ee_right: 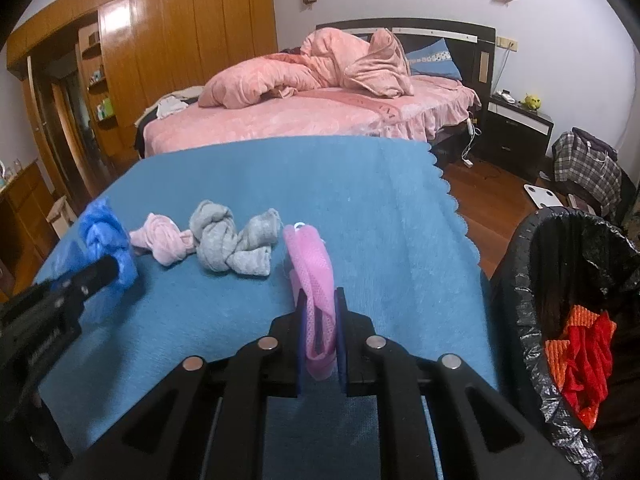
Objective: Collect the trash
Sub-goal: 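Lift the blue bag and pink strap and carry them toward the bin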
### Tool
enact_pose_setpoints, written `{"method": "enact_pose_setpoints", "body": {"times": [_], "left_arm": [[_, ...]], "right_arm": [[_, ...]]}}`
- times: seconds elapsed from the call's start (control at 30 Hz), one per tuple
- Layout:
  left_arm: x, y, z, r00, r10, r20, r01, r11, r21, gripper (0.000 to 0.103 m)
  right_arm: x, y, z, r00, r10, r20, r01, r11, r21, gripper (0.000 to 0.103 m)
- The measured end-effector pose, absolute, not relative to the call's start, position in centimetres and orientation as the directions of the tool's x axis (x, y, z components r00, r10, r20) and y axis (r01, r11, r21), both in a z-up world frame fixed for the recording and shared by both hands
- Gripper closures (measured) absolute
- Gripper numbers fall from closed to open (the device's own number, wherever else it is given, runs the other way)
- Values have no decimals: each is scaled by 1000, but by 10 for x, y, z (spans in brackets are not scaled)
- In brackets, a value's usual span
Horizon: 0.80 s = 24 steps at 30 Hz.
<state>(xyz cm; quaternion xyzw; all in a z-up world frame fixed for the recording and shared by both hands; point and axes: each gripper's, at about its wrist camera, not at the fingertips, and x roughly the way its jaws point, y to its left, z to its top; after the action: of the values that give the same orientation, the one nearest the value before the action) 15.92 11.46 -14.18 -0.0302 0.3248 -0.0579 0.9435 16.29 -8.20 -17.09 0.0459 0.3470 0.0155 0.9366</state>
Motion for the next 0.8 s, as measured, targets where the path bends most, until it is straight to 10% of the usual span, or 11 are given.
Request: {"method": "enact_pose_setpoints", "body": {"times": [0.8], "left_arm": [[148, 27, -124, 767, -286, -574, 278, 955, -103, 87]], "right_arm": [[131, -166, -126, 819, 4, -573, 96, 985, 144, 91]]}}
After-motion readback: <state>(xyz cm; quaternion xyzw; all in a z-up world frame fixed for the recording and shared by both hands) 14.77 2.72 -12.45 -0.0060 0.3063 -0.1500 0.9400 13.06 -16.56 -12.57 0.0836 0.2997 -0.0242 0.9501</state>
